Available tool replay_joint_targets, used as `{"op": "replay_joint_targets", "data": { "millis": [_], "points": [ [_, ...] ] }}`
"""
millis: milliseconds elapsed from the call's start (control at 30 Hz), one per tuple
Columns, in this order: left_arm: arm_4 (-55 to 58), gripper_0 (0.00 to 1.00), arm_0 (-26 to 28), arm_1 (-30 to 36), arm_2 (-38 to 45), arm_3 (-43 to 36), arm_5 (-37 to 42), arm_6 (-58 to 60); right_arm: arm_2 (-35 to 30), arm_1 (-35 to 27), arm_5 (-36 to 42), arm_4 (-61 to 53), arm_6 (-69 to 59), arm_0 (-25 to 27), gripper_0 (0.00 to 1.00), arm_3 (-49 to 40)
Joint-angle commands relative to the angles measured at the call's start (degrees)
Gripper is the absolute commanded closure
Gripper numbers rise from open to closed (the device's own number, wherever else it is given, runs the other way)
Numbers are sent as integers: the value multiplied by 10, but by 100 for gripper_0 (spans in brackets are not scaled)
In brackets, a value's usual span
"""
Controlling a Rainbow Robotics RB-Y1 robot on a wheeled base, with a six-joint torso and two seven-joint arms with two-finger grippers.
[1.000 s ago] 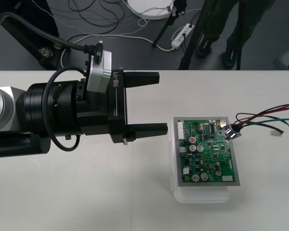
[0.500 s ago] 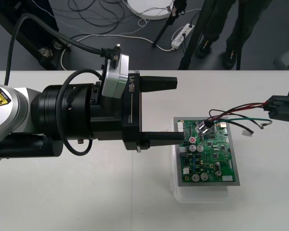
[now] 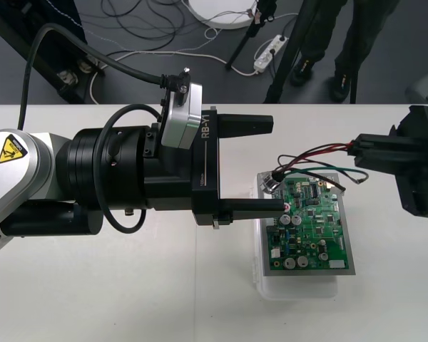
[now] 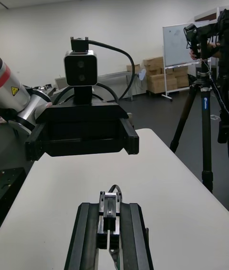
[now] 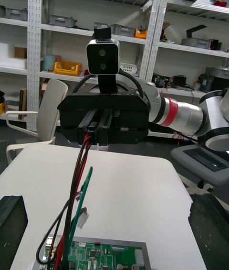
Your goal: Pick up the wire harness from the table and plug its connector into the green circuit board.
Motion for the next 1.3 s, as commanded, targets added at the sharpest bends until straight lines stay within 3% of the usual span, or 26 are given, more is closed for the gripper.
{"op": "replay_joint_targets", "data": {
  "millis": [33,633,1300],
  "points": [
    [-4,0,-21,-12,-10,-20,30,-22,3,15,10,29,-21,-13,100,-47],
    [-19,0,-18,-20,-10,-21,34,-23,13,80,19,89,-17,-25,100,-98],
    [-12,0,-18,-26,-10,-20,34,-20,52,88,35,112,11,-46,100,-98]
  ]
}}
